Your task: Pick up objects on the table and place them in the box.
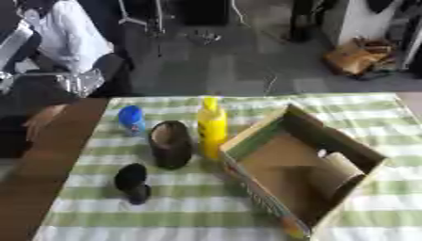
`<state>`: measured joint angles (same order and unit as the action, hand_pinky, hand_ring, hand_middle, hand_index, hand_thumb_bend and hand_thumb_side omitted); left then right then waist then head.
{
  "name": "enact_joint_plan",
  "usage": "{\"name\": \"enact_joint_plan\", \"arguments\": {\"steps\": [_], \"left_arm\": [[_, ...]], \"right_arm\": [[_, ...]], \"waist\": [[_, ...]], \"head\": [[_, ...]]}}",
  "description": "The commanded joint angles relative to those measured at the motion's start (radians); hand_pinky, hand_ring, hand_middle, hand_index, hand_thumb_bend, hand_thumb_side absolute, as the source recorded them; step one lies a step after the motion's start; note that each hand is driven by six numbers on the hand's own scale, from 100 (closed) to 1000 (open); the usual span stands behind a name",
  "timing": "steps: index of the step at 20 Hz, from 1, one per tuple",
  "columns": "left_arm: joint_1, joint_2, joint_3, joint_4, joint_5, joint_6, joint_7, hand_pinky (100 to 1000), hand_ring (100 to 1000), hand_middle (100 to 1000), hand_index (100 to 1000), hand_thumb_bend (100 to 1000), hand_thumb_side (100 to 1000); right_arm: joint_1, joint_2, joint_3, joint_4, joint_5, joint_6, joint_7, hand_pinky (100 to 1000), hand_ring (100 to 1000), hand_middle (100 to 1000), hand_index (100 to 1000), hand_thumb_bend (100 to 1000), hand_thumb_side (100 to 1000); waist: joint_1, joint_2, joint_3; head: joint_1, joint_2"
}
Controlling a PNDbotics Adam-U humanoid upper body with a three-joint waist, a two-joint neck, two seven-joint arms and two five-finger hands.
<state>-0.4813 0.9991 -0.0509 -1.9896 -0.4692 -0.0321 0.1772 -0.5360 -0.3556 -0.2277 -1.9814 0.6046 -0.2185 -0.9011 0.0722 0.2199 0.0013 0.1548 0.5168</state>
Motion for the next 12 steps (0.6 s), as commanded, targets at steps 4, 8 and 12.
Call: {"name": "enact_joint_plan", "arguments": {"steps": [4, 8, 12], "left_arm": [[-0.004, 0.043, 0.022, -0.010, 0.002, 0.001, 0.006, 795, 926, 959, 1000, 411, 666], [0.003, 0.048, 0.010, -0.005, 0.001, 0.004, -0.084, 796, 939, 992, 1000, 388, 724], [-0.015, 0.057, -0.021, 0.017, 0.008, -0.012, -0.459, 859, 967, 1000, 1000, 361, 744]], "right_arm": [[-0.015, -0.017, -0.001, -0.019, 0.009, -0.003, -0.006, 811, 807, 679, 675, 100, 1000], [-0.016, -0.017, 0.000, -0.019, 0.009, -0.003, -0.006, 811, 807, 679, 675, 100, 1000], [-0.015, -0.017, 0.002, -0.019, 0.009, -0.003, -0.006, 812, 807, 679, 675, 100, 1000]], "waist": [[-0.003, -0.013, 0.002], [-0.002, -0.012, 0.000], [0.001, -0.013, -0.002]], "head": [[-0.004, -0.009], [-0.004, -0.010], [0.001, -0.005]]}}
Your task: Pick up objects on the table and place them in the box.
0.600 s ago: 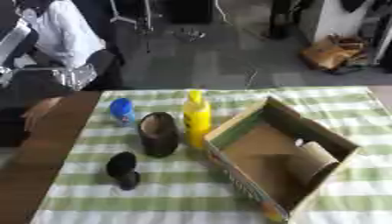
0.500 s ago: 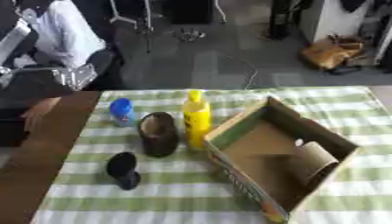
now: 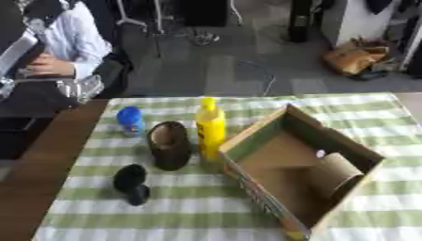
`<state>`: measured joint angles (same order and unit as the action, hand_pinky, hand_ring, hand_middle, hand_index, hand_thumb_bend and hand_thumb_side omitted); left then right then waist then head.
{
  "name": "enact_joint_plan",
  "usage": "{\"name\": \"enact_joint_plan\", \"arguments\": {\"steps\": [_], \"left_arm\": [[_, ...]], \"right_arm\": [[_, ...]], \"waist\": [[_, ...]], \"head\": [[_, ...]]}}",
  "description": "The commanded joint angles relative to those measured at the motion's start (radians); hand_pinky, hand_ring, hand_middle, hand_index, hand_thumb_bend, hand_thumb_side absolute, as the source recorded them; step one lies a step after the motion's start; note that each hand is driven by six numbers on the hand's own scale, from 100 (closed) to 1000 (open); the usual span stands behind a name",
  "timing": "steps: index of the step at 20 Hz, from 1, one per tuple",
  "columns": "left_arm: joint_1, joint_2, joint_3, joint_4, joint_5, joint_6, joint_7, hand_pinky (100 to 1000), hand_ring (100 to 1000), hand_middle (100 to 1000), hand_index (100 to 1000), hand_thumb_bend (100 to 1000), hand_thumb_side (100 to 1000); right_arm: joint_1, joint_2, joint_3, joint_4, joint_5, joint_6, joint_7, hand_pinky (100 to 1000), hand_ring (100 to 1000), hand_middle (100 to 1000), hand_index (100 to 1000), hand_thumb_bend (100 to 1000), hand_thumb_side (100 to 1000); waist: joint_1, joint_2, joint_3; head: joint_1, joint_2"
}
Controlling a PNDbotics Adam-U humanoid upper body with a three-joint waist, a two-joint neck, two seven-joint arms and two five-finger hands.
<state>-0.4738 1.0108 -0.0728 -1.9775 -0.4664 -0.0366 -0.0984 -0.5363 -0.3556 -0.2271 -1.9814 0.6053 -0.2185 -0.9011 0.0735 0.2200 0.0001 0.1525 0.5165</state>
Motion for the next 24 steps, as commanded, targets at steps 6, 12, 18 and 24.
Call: {"name": "enact_joint_plan", "arguments": {"steps": [6, 12, 18, 24], "left_arm": [[-0.085, 0.043, -0.012, 0.051, -0.003, 0.052, -0.664, 888, 972, 1000, 1000, 408, 750], [-0.108, 0.058, -0.056, 0.145, 0.098, 0.140, -0.729, 844, 961, 995, 1000, 376, 738], [-0.137, 0.061, -0.117, 0.231, 0.154, 0.195, -0.784, 864, 974, 1000, 1000, 415, 760], [-0.148, 0.046, -0.186, 0.356, 0.297, 0.353, -0.793, 720, 941, 1000, 1000, 447, 776]], "right_arm": [[-0.013, -0.016, 0.004, -0.019, 0.007, -0.004, -0.006, 812, 807, 678, 674, 100, 1000], [-0.010, -0.017, 0.006, -0.019, 0.008, -0.003, -0.006, 812, 806, 678, 673, 100, 1000], [-0.009, -0.016, 0.009, -0.019, 0.007, -0.003, -0.006, 813, 806, 678, 672, 100, 1000], [-0.007, -0.017, 0.011, -0.019, 0.006, -0.001, -0.006, 814, 806, 678, 668, 100, 1000]], "waist": [[0.002, -0.017, -0.005], [0.008, -0.019, -0.004], [0.011, -0.020, -0.006], [0.015, -0.020, -0.009]], "head": [[0.013, -0.005], [0.018, -0.001], [0.024, 0.002], [0.034, 0.008]]}}
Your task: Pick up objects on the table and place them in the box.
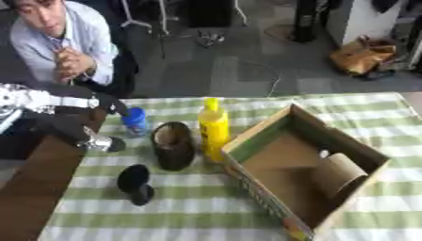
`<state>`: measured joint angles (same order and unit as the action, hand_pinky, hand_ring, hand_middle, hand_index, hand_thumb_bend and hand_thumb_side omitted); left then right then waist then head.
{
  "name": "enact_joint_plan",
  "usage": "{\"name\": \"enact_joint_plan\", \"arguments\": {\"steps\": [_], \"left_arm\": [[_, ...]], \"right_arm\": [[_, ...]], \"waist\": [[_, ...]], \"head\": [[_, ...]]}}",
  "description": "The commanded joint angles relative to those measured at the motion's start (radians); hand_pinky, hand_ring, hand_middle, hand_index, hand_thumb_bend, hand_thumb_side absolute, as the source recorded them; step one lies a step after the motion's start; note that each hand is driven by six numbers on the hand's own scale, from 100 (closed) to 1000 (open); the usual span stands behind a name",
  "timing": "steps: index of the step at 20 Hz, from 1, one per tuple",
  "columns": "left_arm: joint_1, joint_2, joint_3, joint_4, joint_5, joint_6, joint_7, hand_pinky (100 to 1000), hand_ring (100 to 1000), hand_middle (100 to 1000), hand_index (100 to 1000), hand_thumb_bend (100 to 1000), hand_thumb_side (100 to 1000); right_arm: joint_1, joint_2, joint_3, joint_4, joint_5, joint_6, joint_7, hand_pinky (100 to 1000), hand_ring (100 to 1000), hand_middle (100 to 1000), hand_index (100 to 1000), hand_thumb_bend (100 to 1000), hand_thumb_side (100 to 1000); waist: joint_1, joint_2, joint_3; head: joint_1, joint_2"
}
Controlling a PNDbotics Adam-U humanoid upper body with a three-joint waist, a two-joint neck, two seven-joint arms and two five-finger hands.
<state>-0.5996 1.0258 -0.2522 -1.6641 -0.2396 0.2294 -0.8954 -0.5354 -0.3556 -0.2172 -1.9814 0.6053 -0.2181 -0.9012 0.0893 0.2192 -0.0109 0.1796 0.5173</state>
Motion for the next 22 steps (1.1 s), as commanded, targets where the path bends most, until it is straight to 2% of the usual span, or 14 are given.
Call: {"name": "enact_joint_plan", "arguments": {"steps": [1, 4, 6, 7, 8, 9, 11, 12, 13, 15, 22], "left_arm": [[-0.027, 0.030, -0.016, 0.051, 0.104, 0.144, 0.021, 734, 950, 1000, 1000, 438, 764], [-0.038, 0.031, -0.060, 0.010, 0.154, 0.299, 0.077, 766, 962, 1000, 1000, 448, 753], [-0.041, 0.035, -0.082, -0.032, 0.161, 0.353, 0.090, 789, 972, 1000, 1000, 465, 742], [-0.042, 0.036, -0.089, -0.048, 0.161, 0.369, 0.093, 837, 1000, 1000, 1000, 495, 725], [-0.041, 0.037, -0.094, -0.062, 0.156, 0.377, 0.096, 837, 1000, 1000, 1000, 495, 725], [-0.040, 0.038, -0.098, -0.072, 0.151, 0.382, 0.098, 876, 1000, 1000, 1000, 541, 714], [-0.033, 0.040, -0.106, -0.088, 0.147, 0.379, 0.090, 894, 1000, 1000, 1000, 612, 692], [-0.029, 0.042, -0.112, -0.097, 0.139, 0.369, 0.083, 886, 973, 1000, 1000, 619, 686], [-0.026, 0.043, -0.114, -0.102, 0.130, 0.359, 0.076, 856, 903, 1000, 1000, 619, 682], [-0.021, 0.043, -0.119, -0.107, 0.105, 0.336, 0.060, 892, 977, 1000, 1000, 631, 691], [-0.010, 0.035, -0.141, -0.096, 0.028, 0.268, -0.007, 911, 1000, 1000, 1000, 638, 684]], "right_arm": [[-0.008, -0.018, 0.001, -0.019, 0.006, -0.001, -0.006, 814, 806, 677, 667, 100, 1000], [-0.007, -0.018, 0.004, -0.019, 0.006, -0.001, -0.006, 815, 806, 677, 666, 100, 1000], [-0.007, -0.017, 0.005, -0.019, 0.005, -0.001, -0.006, 816, 806, 677, 666, 100, 1000], [-0.006, -0.017, 0.006, -0.019, 0.005, 0.000, -0.006, 816, 806, 677, 663, 100, 1000], [-0.005, -0.017, 0.007, -0.019, 0.005, 0.000, -0.006, 816, 806, 677, 663, 100, 1000], [-0.005, -0.017, 0.007, -0.019, 0.005, 0.001, -0.006, 817, 806, 676, 662, 100, 1000], [-0.004, -0.017, 0.007, -0.019, 0.003, 0.001, -0.006, 817, 806, 676, 657, 100, 1000], [-0.004, -0.017, 0.008, -0.019, 0.003, 0.001, -0.006, 817, 806, 676, 657, 100, 1000], [-0.003, -0.017, 0.008, -0.019, 0.002, 0.001, -0.006, 818, 806, 676, 654, 100, 1000], [-0.003, -0.015, 0.010, -0.019, 0.001, 0.001, -0.006, 818, 805, 675, 652, 100, 1000], [-0.004, -0.014, 0.014, -0.019, -0.001, 0.001, -0.006, 822, 804, 672, 648, 100, 1000]], "waist": [[0.000, -0.019, 0.002], [0.004, -0.020, 0.003], [0.006, -0.020, 0.003], [0.007, -0.021, 0.003], [0.008, -0.021, 0.003], [0.009, -0.021, 0.003], [0.010, -0.021, 0.003], [0.010, -0.021, 0.003], [0.010, -0.021, 0.003], [0.010, -0.021, 0.003], [0.008, -0.020, 0.001]], "head": [[0.008, 0.009], [0.014, 0.015], [0.017, 0.017], [0.018, 0.017], [0.019, 0.018], [0.020, 0.018], [0.019, 0.018], [0.018, 0.019], [0.018, 0.019], [0.017, 0.020], [0.017, 0.020]]}}
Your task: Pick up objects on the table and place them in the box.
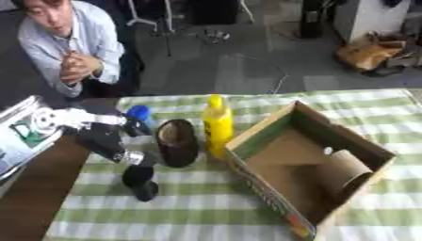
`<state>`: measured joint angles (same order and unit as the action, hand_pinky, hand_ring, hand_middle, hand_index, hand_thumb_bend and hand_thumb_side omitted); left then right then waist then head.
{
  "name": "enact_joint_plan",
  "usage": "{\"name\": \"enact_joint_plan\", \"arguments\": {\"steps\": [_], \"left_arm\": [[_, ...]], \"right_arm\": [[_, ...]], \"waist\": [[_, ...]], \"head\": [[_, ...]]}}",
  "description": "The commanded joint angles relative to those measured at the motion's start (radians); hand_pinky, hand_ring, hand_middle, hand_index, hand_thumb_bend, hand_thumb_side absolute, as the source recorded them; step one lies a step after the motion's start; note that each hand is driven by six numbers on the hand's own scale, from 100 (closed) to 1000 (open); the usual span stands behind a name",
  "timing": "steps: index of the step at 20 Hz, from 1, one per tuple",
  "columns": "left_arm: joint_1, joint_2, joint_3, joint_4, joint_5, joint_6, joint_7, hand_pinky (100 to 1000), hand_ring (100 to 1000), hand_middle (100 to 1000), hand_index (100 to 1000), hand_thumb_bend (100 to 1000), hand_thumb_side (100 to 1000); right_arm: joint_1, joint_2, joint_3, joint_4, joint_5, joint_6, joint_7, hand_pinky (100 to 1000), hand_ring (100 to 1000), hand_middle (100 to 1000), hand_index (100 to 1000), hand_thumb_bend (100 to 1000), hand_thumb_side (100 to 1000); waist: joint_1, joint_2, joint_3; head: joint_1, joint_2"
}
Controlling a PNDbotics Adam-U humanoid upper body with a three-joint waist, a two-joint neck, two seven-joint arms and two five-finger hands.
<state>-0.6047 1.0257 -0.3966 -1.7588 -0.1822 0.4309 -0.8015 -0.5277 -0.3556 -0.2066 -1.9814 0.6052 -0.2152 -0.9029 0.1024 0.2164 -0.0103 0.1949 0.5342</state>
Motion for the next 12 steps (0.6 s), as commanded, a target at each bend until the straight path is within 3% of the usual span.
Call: {"name": "enact_joint_plan", "arguments": {"steps": [1, 8, 12], "left_arm": [[-0.002, 0.033, 0.000, 0.004, -0.039, 0.060, -0.103, 914, 1000, 1000, 1000, 639, 683], [0.008, 0.026, -0.022, 0.032, -0.078, 0.013, -0.105, 841, 976, 1000, 1000, 667, 621], [0.011, 0.023, -0.035, 0.043, -0.068, -0.014, -0.105, 857, 987, 1000, 1000, 696, 610]], "right_arm": [[-0.012, -0.014, 0.003, -0.019, -0.002, -0.002, -0.004, 822, 804, 672, 648, 100, 1000], [-0.012, -0.013, 0.006, -0.019, -0.006, -0.002, -0.004, 824, 804, 670, 643, 100, 1000], [-0.013, -0.012, 0.007, -0.019, -0.007, -0.002, -0.004, 824, 804, 668, 640, 100, 1000]], "waist": [[-0.005, -0.017, 0.000], [-0.007, -0.014, 0.001], [-0.008, -0.013, -0.001]], "head": [[0.002, 0.002], [0.005, 0.005], [0.008, 0.004]]}}
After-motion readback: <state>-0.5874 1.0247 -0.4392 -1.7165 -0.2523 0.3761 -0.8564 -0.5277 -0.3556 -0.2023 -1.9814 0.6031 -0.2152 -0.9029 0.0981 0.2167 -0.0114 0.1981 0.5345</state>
